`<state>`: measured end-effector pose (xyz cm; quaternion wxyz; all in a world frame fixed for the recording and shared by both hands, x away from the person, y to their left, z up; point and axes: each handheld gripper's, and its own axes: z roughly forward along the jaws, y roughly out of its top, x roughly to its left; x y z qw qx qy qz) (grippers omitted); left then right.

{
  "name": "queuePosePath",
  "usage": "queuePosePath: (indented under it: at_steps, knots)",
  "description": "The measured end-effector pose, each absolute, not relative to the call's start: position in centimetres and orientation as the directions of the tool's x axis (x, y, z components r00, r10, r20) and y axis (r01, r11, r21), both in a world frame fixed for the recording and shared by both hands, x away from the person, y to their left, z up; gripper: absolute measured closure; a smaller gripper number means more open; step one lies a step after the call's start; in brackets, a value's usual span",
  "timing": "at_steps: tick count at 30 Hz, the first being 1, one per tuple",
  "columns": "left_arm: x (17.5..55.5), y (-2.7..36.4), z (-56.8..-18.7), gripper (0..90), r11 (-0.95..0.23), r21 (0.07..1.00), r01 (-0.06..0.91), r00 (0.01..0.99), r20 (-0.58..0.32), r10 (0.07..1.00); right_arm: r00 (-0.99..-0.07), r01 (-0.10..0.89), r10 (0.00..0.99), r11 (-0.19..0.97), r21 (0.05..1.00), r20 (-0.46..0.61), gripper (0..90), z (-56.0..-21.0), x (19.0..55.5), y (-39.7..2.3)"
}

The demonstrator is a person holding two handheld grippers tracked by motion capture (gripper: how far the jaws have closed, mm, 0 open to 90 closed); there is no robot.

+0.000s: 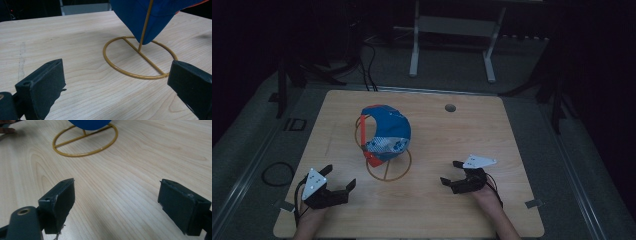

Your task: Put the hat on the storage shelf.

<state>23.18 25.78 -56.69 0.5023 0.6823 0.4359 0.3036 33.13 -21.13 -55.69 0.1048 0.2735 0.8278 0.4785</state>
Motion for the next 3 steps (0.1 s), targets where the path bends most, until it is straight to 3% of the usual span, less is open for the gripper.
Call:
queuePosePath:
  at_steps: [3]
  knots:
    - [23.17, 25.8, -56.68, 1.6, -0.115, 0.95, 0.289, 0.436, -0.024, 0.9, -0.831, 0.348, 0.55, 0.393, 0.851, 0.085, 14.1, -55.62, 33.06, -21.05]
